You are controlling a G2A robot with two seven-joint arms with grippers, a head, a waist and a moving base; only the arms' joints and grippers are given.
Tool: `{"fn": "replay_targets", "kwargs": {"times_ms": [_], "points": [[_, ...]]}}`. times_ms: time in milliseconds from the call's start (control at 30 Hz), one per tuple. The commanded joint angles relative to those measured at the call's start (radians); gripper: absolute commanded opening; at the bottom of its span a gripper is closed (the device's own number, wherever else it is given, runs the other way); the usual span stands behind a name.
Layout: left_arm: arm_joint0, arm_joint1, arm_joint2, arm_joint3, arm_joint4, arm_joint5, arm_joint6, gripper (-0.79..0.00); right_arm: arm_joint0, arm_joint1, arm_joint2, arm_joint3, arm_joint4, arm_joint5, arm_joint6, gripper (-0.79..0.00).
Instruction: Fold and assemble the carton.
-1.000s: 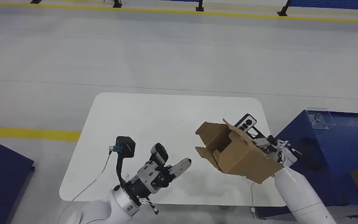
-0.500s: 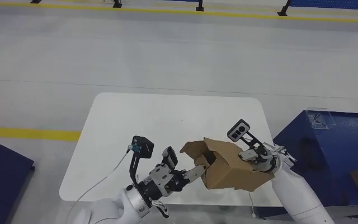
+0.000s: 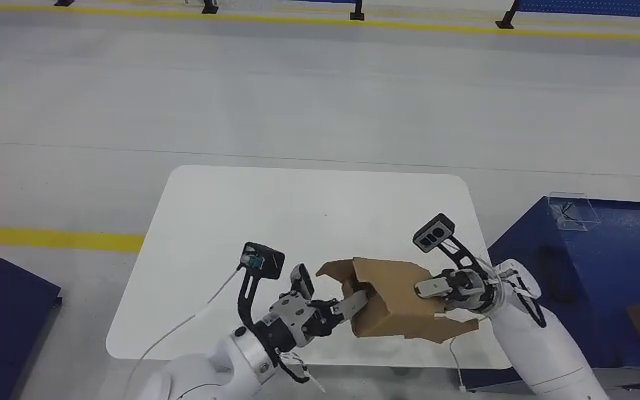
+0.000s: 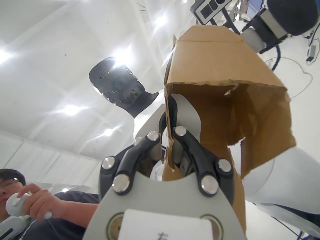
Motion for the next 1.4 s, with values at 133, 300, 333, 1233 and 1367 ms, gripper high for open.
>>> {"fn": "replay_targets", "kwargs": {"times_ms": [133, 300, 333, 1233, 1367], "points": [[0.039, -0.005, -0.09, -0.003, -0.139, -0.05, 0.156, 0.0, 0.005, 0.007, -0.003, 0.026, -0.046, -0.037, 0.0, -0.785], [0.066, 0.0, -0.086, -0.003, -0.095, -0.13, 0.155, 0.0, -0.001, 0.009, -0.032, 0.013, -0.075, -0.058, 0.0, -0.785], [0.065, 0.001, -0.079, -0.003, -0.071, -0.132, 0.137, 0.0, -0.002, 0.009, -0.037, 0.01, -0.074, -0.059, 0.0, -0.785], [0.049, -0.003, -0.052, -0.003, 0.011, -0.185, 0.221, 0.0, 0.021, -0.02, -0.158, 0.107, 0.301, 0.268, 0.0, -0.785], [0.082, -0.001, -0.147, -0.003, -0.007, -0.228, 0.338, 0.0, 0.042, -0.03, -0.229, 0.109, 0.361, 0.298, 0.0, -0.785]]}}
